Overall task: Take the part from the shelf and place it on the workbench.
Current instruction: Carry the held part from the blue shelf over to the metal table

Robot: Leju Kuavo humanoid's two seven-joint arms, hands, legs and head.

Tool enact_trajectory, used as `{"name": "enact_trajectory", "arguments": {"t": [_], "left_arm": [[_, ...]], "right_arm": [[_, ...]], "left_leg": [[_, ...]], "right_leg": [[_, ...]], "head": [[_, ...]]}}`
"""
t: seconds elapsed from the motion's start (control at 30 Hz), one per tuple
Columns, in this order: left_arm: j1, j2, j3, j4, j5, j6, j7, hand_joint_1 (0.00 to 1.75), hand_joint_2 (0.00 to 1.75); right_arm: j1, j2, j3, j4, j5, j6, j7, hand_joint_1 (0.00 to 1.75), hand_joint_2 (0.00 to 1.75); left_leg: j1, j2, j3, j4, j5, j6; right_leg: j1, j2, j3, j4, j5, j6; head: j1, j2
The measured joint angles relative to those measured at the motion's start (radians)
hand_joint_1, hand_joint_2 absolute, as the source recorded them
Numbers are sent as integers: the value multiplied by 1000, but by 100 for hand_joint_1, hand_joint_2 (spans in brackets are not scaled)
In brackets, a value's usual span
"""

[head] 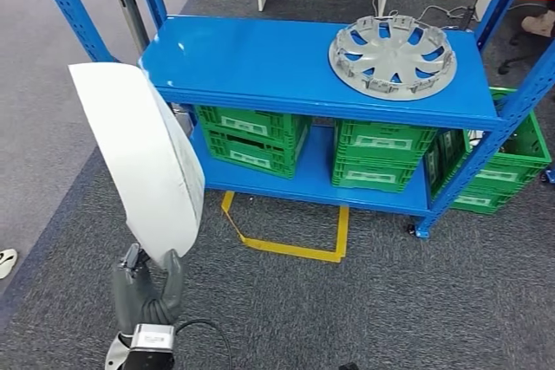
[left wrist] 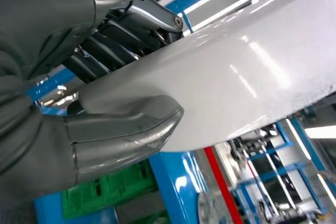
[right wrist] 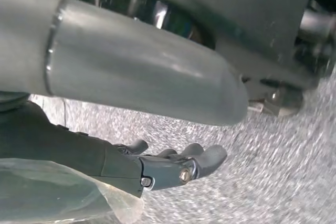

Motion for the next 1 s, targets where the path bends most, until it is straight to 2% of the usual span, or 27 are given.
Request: {"name": "enact_trajectory", "arguments": {"t": [0.03, 0.07, 0.1, 0.13, 0.17, 0.2, 0.27, 0.33, 0.4, 0.43, 0.5, 0.53, 0.57, 0.6, 0.63, 0.67, 0.7, 0.77, 0.8, 0.83, 0.87, 0.9, 0.93, 1.0], "left_arm": [[3, 1, -1, -4, 20, -5, -3, 175, 175], [6, 2, -1, -7, 36, -10, -5, 175, 175], [10, 3, -1, -10, 44, -13, -6, 175, 175], [14, 4, 0, -12, 46, -17, -6, 175, 175], [18, 6, 0, -13, 46, -21, -6, 175, 175], [21, 7, 0, -13, 42, -23, -6, 175, 175], [22, 10, -4, -14, 25, -20, -6, 175, 175], [20, 15, -14, -16, -3, -7, -7, 175, 175], [21, 20, -24, -16, -24, 5, -8, 175, 175], [22, 21, -27, -16, -30, 9, -8, 175, 175], [23, 23, -32, -15, -32, 12, -8, 175, 175], [22, 24, -34, -15, -33, 13, -8, 175, 175], [21, 25, -37, -14, -35, 14, -8, 175, 175], [21, 27, -40, -14, -37, 17, -8, 175, 175], [21, 30, -44, -14, -38, 23, -8, 175, 175], [21, 33, -48, -13, -38, 32, -8, 175, 175], [21, 36, -51, -13, -36, 43, -8, 175, 175], [19, 38, -55, -14, -30, 65, -8, 175, 175], [17, 38, -57, -14, -27, 73, -8, 175, 175], [16, 39, -58, -14, -25, 80, -8, 175, 175], [15, 40, -59, -14, -26, 84, -8, 175, 175], [15, 41, -60, -14, -28, 87, -8, 175, 175], [16, 43, -61, -14, -32, 90, -9, 175, 175], [16, 47, -66, -14, -39, 97, -9, 175, 175]], "right_arm": [[0, 0, 3, 0, 4, 1, 3, 0, 0], [1, 1, 6, 0, 7, 2, 5, 0, 0], [3, 1, 8, 0, 12, 2, 7, 0, 0], [4, 1, 9, 0, 17, 2, 8, 0, 0], [4, 1, 11, 0, 23, 2, 8, 0, 0], [2, 1, 14, 0, 29, 2, 9, 0, 0], [0, 1, 23, 0, 42, -2, 12, 0, 0], [-2, 1, 34, 0, 65, -18, 29, 0, 0], [-2, 1, 46, 0, 86, -39, 49, 0, 0], [-4, 1, 52, 0, 92, -48, 54, 0, 0], [-6, 1, 62, 0, 100, -57, 54, 0, 0], [-5, 1, 65, 0, 104, -59, 53, 0, 0], [-3, 1, 69, 0, 108, -59, 52, 0, 0], [0, 0, 73, 0, 111, -59, 51, 0, 0], [2, -1, 76, 0, 115, -58, 51, 0, 0], [3, -2, 80, 0, 119, -58, 53, 0, 0], [3, -3, 82, 0, 123, -60, 58, 0, 0], [1, -4, 85, 0, 122, -59, 74, 0, 0], [0, -4, 85, 0, 114, -55, 78, 0, 0], [0, -4, 85, 0, 105, -49, 77, 0, 0], [0, -4, 84, 0, 98, -41, 74, 0, 0], [-1, -4, 84, 0, 96, -35, 73, 0, 0], [-1, -4, 83, 0, 98, -31, 73, 0, 0], [-1, -4, 83, 0, 108, -27, 79, 0, 0]], "left_leg": [[1, 23, -26, 62, -34, -5], [3, 31, -54, 130, -65, -9], [5, 33, -74, 180, -82, -11], [7, 34, -80, 200, -82, -13], [8, 36, -71, 188, -66, -12], [8, 42, -47, 144, -36, -11], [3, 86, 17, 18, 24, -5], [-6, 121, 50, -64, 42, 7], [-10, 109, 46, -79, 39, 19], [-9, 97, 44, -83, 43, 25], [-5, 76, 43, -91, 52, 37], [-4, 66, 42, -92, 55, 42], [-5, 54, 40, -92, 57, 46], [-7, 41, 39, -92, 58, 49], [-9, 26, 39, -91, 59, 50], [-10, 12, 39, -90, 59, 51], [-11, -2, 39, -88, 59, 51], [-12, -28, 38, -82, 58, 49], [-12, -41, 34, -77, 57, 46], [-11, -52, 29, -74, 58, 41], [-9, -62, 24, -72, 60, 36], [-7, -73, 20, -71, 63, 30], [-6, -70, 17, -69, 62, 25], [-8, -30, -2, -28, 34, 14]], "right_leg": [[2, -15, -1, 0, 0, -4], [3, -31, -2, 0, -1, -7], [4, -47, -2, 0, -1, -7], [5, -62, -2, 0, -1, -8], [5, -75, -3, 1, -2, -8], [5, -87, -2, 1, -2, -8], [9, -106, 0, 2, -4, -6], [15, -126, -3, 4, -4, 1], [17, -148, -5, 3, -2, 11], [15, -145, -8, 5, -7, 16], [12, -95, -29, 51, -44, 23], [10, -59, -55, 105, -75, 24], [11, -34, -86, 173, -106, 24], [12, -23, -115, 235, -127, 24], [13, -18, -136, 275, -133, 22], [14, -16, -141, 277, -118, 21], [15, -12, -127, 242, -86, 18], [13, 24, -72, 115, -17, 11], [12, 43, -44, 61, 0, 9], [11, 57, -27, 28, 5, 7], [12, 60, -21, 18, 0, 6], [12, 51, -16, 12, 0, 3], [12, 40, -15, 10, 3, -1], [9, 14, -11, 3, 6, -11]], "head": [[-3, 0], [-3, 0], [-3, 0], [-3, 0], [-3, 0], [-3, 0], [-4, 0], [-4, 0], [-4, 0], [-4, 0], [-2, 0], [0, 0], [0, 0], [1, 0], [0, 0], [1, 0], [0, 0], [0, 0], [0, 0], [0, 0], [-1, 0], [-1, 0], [-1, 0], [-7, 0]]}}
